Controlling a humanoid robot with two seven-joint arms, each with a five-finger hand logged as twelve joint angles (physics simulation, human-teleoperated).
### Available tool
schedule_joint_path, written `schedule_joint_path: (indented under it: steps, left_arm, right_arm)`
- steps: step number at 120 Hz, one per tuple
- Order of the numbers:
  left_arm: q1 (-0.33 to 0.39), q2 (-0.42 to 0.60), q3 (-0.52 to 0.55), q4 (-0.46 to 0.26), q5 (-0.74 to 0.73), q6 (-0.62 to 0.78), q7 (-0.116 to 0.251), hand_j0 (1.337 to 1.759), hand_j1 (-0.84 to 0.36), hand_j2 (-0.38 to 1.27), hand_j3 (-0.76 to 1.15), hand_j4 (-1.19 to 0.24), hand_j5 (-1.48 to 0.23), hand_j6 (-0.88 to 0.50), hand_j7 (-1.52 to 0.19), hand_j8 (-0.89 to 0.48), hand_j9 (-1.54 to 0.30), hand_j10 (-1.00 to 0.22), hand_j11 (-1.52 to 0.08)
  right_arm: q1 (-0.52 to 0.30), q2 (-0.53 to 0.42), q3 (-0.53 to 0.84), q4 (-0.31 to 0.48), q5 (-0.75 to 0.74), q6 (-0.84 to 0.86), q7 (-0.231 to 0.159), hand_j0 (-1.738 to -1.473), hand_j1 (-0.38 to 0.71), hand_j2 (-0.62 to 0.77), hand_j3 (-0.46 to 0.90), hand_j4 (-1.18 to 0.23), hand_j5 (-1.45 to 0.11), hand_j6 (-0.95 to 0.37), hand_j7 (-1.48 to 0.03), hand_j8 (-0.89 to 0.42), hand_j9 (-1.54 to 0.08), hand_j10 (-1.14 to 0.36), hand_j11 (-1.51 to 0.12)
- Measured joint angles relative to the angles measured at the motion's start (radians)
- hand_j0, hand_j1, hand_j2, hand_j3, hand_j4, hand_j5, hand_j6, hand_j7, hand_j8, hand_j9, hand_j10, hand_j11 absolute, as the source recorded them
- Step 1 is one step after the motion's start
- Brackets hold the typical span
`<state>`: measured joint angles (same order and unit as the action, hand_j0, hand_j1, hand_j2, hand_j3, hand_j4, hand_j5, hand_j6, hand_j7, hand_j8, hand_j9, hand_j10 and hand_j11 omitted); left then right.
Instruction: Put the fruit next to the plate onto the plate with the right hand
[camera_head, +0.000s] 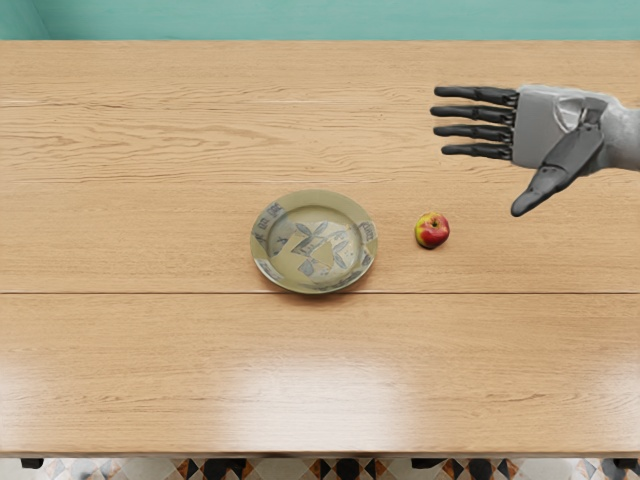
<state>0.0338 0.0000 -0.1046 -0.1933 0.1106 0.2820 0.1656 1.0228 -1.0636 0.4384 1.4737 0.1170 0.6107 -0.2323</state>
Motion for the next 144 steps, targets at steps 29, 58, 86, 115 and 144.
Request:
schedule_joint_path:
  steps: [29, 58, 86, 115, 144]
  left_arm:
    - [0.0, 0.0, 0.0, 0.0, 0.0, 0.0, 0.0, 1.658, 0.05, 0.05, 0.0, -0.25, -0.32, -0.25, -0.32, -0.25, -0.32, -0.25, -0.32]
    - [0.0, 0.0, 0.0, 0.0, 0.0, 0.0, 0.0, 1.658, 0.05, 0.05, 0.0, -0.25, -0.32, -0.25, -0.32, -0.25, -0.32, -0.25, -0.32]
    - [0.0, 0.0, 0.0, 0.0, 0.0, 0.0, 0.0, 1.658, 0.05, 0.05, 0.0, -0.25, -0.32, -0.25, -0.32, -0.25, -0.32, -0.25, -0.32]
    - [0.0, 0.0, 0.0, 0.0, 0.0, 0.0, 0.0, 1.658, 0.05, 0.05, 0.0, -0.25, -0.32, -0.25, -0.32, -0.25, -0.32, -0.25, -0.32]
    - [0.0, 0.0, 0.0, 0.0, 0.0, 0.0, 0.0, 1.658, 0.05, 0.05, 0.0, -0.25, -0.32, -0.25, -0.32, -0.25, -0.32, -0.25, -0.32]
  right_arm:
    - [0.022, 0.009, 0.094, -0.059, -0.288, -0.002, -0.014, -1.658, -0.3, -0.01, 0.0, -0.04, -0.05, -0.04, -0.05, -0.04, -0.05, -0.04, -0.05]
    - [0.035, 0.031, -0.087, 0.137, -0.707, -0.588, 0.005, -1.658, -0.3, -0.01, 0.0, -0.04, -0.05, -0.04, -0.05, -0.04, -0.05, -0.04, -0.05]
    - [0.396, 0.227, -0.645, 0.2, -0.665, -1.078, -0.185, -1.658, -0.3, -0.01, 0.0, -0.04, -0.05, -0.05, -0.05, -0.04, -0.05, -0.04, -0.05]
    - [0.712, 0.574, -1.08, 0.217, -0.413, -1.208, -0.219, -1.658, -0.28, -0.01, 0.0, -0.06, -0.08, -0.06, -0.08, -0.06, -0.08, -0.06, -0.08]
    - [0.753, 0.682, -1.138, 0.217, -0.353, -1.22, -0.232, -1.658, -0.1, -0.04, 0.0, -0.21, -0.27, -0.21, -0.27, -0.21, -0.27, -0.21, -0.27]
